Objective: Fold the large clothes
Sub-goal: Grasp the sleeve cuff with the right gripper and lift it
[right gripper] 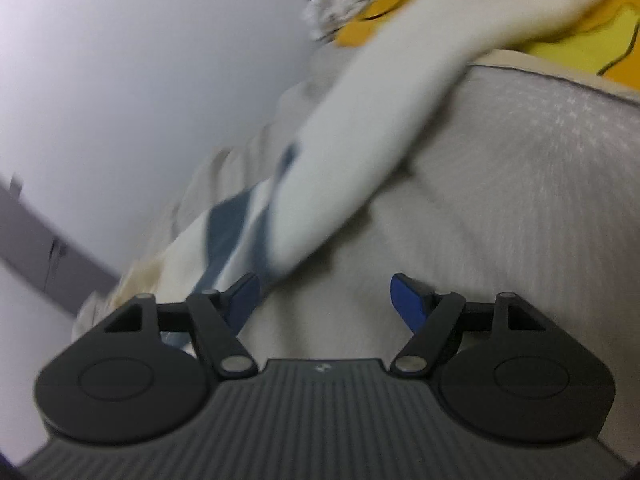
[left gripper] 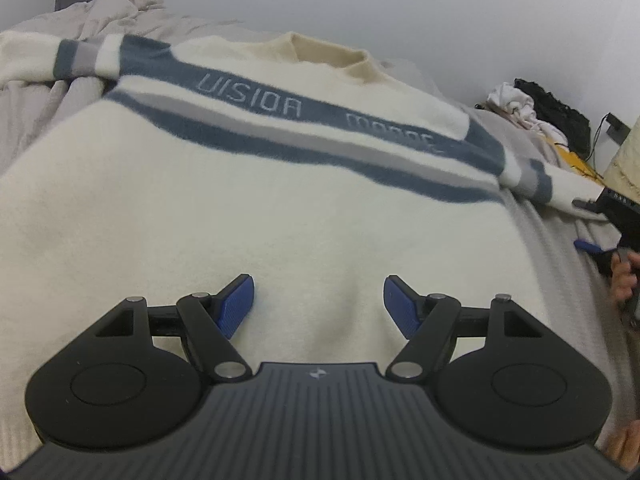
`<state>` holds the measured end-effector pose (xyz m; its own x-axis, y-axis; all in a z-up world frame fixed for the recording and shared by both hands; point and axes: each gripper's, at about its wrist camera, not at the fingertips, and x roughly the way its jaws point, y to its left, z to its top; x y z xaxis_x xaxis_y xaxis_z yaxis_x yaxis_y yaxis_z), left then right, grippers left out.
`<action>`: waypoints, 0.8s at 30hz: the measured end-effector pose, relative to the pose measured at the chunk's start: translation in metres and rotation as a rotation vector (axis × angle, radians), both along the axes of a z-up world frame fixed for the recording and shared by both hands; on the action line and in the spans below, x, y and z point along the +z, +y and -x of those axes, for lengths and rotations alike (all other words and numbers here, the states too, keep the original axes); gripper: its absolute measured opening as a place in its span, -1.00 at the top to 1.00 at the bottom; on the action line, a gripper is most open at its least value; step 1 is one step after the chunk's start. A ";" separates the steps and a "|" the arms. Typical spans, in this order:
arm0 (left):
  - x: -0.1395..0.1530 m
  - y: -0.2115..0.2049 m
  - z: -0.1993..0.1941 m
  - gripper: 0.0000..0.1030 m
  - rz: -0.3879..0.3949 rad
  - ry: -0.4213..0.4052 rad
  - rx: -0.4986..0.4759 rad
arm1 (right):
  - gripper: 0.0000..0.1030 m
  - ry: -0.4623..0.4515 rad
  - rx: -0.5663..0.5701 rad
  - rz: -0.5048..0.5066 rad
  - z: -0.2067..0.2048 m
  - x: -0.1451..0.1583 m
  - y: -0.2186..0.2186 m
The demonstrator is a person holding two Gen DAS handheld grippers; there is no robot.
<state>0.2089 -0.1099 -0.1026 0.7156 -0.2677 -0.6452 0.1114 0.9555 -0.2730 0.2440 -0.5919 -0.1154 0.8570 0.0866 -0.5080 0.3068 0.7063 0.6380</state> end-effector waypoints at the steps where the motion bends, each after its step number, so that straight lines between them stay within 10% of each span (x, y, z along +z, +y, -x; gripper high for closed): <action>1: -0.001 -0.002 0.000 -0.48 -0.011 -0.008 -0.001 | -0.43 -0.040 -0.017 -0.006 -0.006 -0.005 -0.008; 16: -0.007 -0.001 -0.008 -0.51 0.016 -0.065 0.031 | -0.25 -0.281 -0.285 0.123 -0.048 0.046 -0.085; 20: -0.007 -0.003 -0.007 -0.51 0.004 -0.070 0.031 | 0.29 -0.251 -0.390 0.133 -0.043 0.050 -0.118; 21: -0.007 -0.003 -0.007 -0.51 -0.001 -0.071 0.032 | 0.69 -0.213 -0.408 0.128 -0.045 0.049 -0.126; 24: -0.006 -0.005 -0.007 -0.51 -0.009 -0.073 0.039 | 0.78 -0.160 -0.425 0.095 -0.045 0.046 -0.142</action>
